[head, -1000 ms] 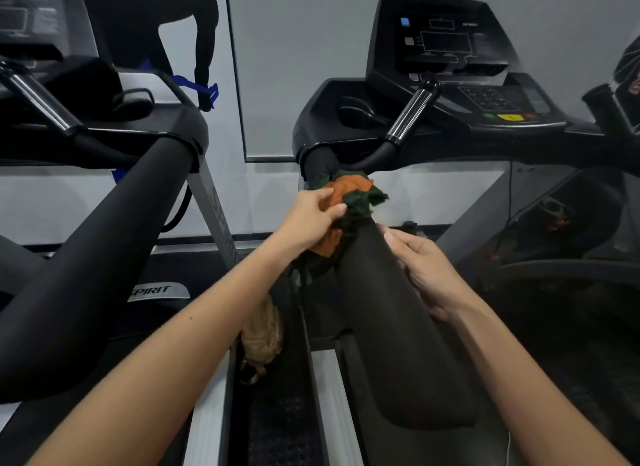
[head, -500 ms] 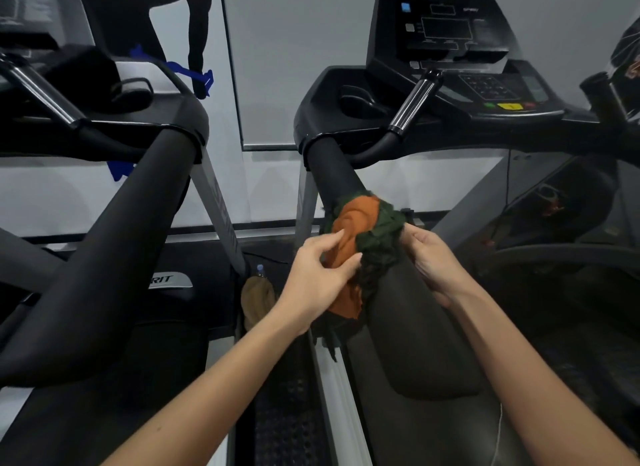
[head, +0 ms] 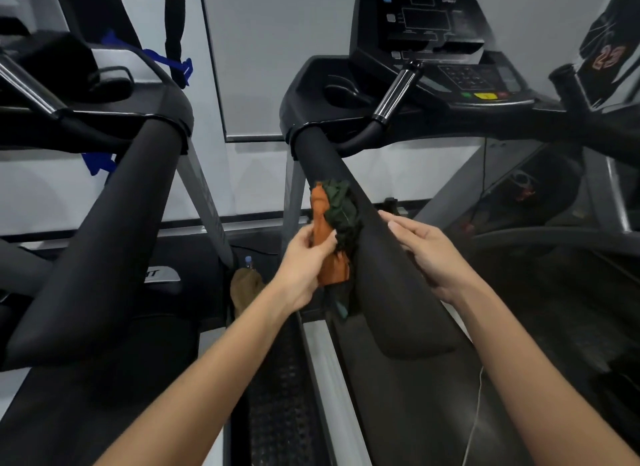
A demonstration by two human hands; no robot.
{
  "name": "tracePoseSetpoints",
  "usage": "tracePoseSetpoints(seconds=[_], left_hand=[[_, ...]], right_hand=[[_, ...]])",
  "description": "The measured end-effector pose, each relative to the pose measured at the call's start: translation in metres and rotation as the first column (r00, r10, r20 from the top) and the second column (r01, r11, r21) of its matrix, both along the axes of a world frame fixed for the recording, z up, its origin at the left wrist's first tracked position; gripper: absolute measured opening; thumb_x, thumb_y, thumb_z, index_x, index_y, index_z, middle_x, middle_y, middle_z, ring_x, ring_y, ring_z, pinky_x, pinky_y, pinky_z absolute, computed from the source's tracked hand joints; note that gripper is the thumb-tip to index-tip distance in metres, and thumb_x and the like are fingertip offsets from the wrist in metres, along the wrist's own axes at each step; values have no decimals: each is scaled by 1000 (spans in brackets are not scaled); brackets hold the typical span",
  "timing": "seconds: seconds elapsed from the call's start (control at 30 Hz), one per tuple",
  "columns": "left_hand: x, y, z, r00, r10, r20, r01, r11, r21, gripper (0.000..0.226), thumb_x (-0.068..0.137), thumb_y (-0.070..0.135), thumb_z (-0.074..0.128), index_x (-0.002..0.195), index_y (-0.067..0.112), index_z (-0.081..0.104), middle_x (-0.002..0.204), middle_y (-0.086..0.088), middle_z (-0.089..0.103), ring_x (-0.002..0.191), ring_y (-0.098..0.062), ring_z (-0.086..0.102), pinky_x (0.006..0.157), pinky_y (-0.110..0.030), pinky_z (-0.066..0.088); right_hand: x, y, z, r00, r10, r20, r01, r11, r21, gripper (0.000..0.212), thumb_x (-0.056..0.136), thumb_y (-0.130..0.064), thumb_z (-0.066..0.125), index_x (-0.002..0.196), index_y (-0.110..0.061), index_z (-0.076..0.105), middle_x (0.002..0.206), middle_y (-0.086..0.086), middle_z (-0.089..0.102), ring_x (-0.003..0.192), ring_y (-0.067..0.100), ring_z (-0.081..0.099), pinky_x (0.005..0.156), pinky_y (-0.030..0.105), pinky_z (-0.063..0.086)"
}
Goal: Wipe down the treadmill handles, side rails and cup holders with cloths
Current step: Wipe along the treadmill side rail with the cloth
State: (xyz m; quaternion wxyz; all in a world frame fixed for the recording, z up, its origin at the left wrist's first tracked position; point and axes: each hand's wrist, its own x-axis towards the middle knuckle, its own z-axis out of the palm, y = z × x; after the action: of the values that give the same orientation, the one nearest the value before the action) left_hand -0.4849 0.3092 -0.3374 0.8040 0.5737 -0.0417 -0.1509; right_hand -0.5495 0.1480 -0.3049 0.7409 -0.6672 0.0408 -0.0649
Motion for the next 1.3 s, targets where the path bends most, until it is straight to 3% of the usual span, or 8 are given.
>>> tracePoseSetpoints(seconds=[0.17, 0.33, 0.5, 0.63, 0.87, 1.03, 1.13, 1.3], left_hand=[[-45, 11, -2, 971, -44, 237, 12, 991, 137, 46, 75, 16, 75, 118, 24, 59, 120, -2, 61, 105, -18, 63, 90, -35, 52], [-24, 8, 18, 785, -105, 610, -228, 867, 443, 36, 78, -7, 58, 110, 9, 65, 110, 4, 56, 102, -9, 57, 87, -8, 42], [21, 2, 22, 895, -1, 447, -204, 889, 410, 41, 89, -2, 50, 126, 14, 55, 120, -8, 62, 106, -19, 60, 99, -38, 47], [5, 4, 19, 946, -42, 321, -64, 947, 313, 44, 92, 6, 53, 135, 14, 49, 128, -6, 59, 113, -18, 58, 100, -39, 46], [-53, 22, 5, 895, -31, 444, -105, 955, 279, 22, 75, -4, 71, 96, 4, 73, 113, 3, 64, 99, -8, 65, 81, -17, 51], [-26, 10, 13, 898, 66, 436, -214, 930, 299, 26, 79, 2, 69, 102, 13, 68, 99, -4, 70, 90, -21, 67, 78, -29, 55], [-7, 4, 23, 879, 65, 473, -276, 878, 392, 49, 84, 10, 66, 129, 23, 51, 118, -2, 62, 108, -18, 59, 94, -33, 48], [-25, 10, 33, 917, -190, 350, 43, 921, 387, 47, 88, 4, 57, 129, 27, 54, 129, -1, 55, 112, -22, 59, 76, -32, 57]], right_hand=[[4, 5, -4, 998, -31, 46, 31, 1000, 3, 29, 95, -16, 46, 120, -14, 60, 96, -5, 72, 88, 7, 68, 72, 19, 56], [6, 5, -8, 998, -15, 54, 13, 999, 42, 23, 94, -16, 48, 109, -12, 65, 88, 1, 74, 80, 13, 69, 70, 24, 56], [4, 3, -8, 999, 3, 32, -4, 999, 44, 30, 95, -15, 46, 123, -16, 57, 104, -4, 71, 91, 7, 67, 72, 18, 55], [3, 1, -6, 1000, 10, 12, -10, 999, 41, 33, 95, -17, 48, 127, -12, 56, 116, 2, 66, 103, 14, 64, 82, 22, 55], [5, 2, -10, 997, 5, 74, -10, 998, 60, 38, 75, -30, 61, 111, -17, 66, 122, 10, 63, 116, 25, 58, 103, 45, 42], [7, -2, -11, 997, 24, 68, -26, 999, 28, 33, 91, -20, 54, 122, -13, 60, 101, 0, 72, 89, 10, 68, 77, 26, 56], [0, -5, -9, 999, 36, 41, -36, 999, 11, 32, 93, -15, 51, 124, -12, 59, 96, -2, 73, 82, 6, 68, 66, 19, 56], [-17, -19, -9, 984, 180, -7, -180, 983, -35, 28, 93, -16, 50, 118, -26, 60, 77, -8, 73, 69, 2, 67, 52, 20, 53]])
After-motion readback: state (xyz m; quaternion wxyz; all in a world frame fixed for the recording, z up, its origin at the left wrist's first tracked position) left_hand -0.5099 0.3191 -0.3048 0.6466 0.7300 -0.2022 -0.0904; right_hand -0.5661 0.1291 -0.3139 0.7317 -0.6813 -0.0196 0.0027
